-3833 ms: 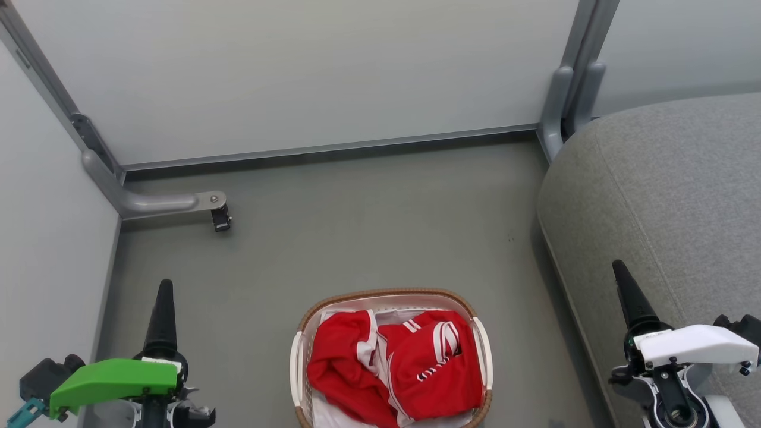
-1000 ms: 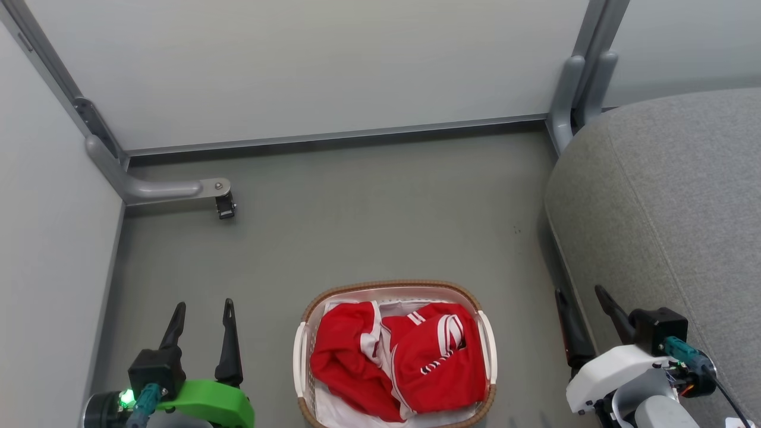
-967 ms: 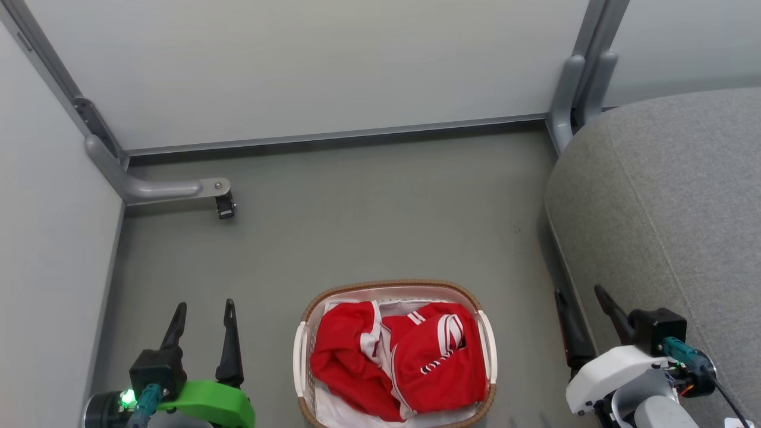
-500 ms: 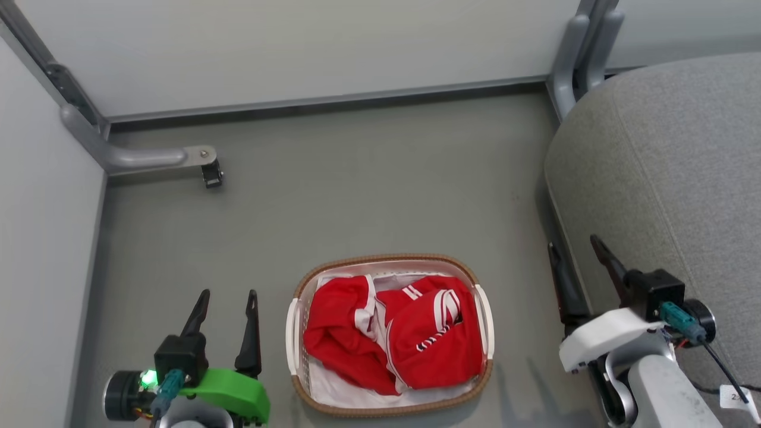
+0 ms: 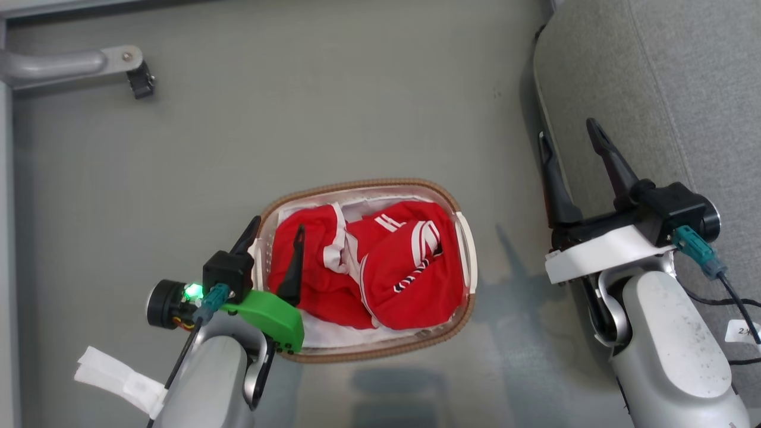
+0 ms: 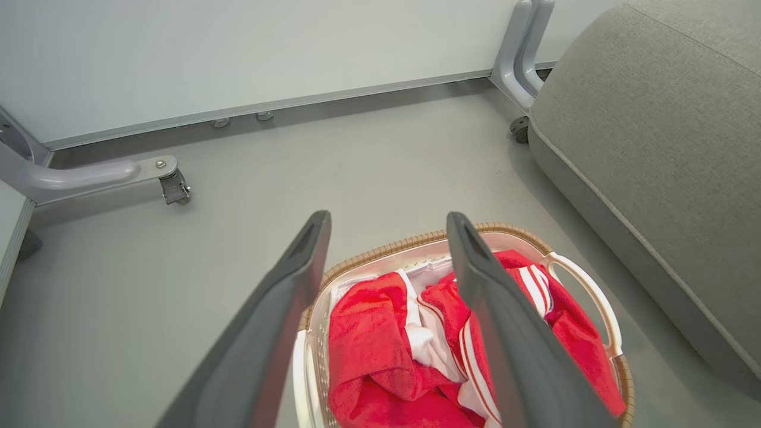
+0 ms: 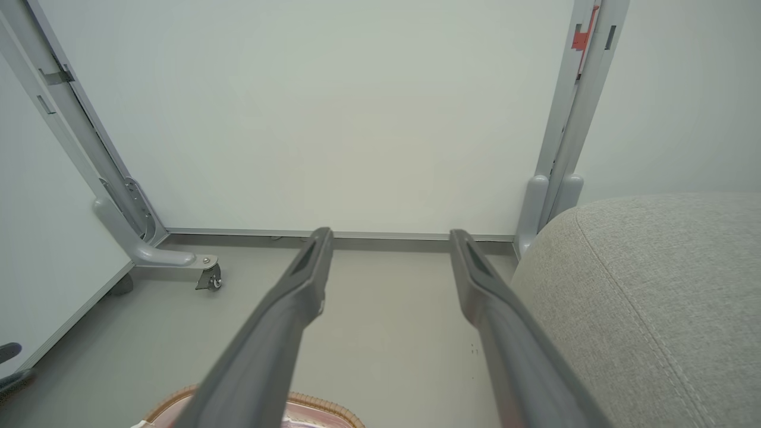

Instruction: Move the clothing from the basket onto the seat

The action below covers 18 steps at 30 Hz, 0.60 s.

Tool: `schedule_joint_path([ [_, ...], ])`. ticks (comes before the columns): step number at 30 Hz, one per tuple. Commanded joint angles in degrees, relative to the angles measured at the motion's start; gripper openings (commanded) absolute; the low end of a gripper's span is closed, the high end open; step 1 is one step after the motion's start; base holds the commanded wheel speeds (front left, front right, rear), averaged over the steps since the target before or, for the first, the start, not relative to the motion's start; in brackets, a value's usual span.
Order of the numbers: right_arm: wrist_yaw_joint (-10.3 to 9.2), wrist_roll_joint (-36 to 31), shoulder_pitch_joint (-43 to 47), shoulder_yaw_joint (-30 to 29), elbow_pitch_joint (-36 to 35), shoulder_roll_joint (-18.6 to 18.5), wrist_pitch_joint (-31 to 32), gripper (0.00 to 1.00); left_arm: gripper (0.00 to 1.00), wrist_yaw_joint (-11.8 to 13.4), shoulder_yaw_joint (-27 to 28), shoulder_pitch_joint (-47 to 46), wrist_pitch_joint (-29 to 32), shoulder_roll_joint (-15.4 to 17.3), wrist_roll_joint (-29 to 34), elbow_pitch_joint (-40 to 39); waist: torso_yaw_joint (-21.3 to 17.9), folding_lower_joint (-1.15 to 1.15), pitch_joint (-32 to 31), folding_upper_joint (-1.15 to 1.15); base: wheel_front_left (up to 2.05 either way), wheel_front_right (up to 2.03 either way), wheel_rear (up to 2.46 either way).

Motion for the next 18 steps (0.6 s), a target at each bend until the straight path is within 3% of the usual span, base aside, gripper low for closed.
schedule_joint_path([
  [1,-0.04,0.26,-0.94,0.15,-0.77,0.24,-0.11,1.0,1.0,-0.22,-0.39,-2.02,-0.04,0.35,0.17,1.02,-4.09,-0.01,7.32,0.0,0.0,0.0,0.0],
  [11,-0.04,0.39,-3.89,0.81,-3.11,0.61,-0.11,1.0,1.0,2.28,-2.77,-11.18,-0.04,0.38,4.32,12.08,-5.59,-0.01,14.0,0.0,0.0,0.0,0.0],
  [18,-0.04,0.24,-5.92,2.07,-3.07,0.81,-0.11,1.0,1.0,3.95,-7.78,-17.43,-0.04,1.83,10.4,22.96,-6.69,-0.01,17.16,0.0,0.0,0.0,0.0],
])
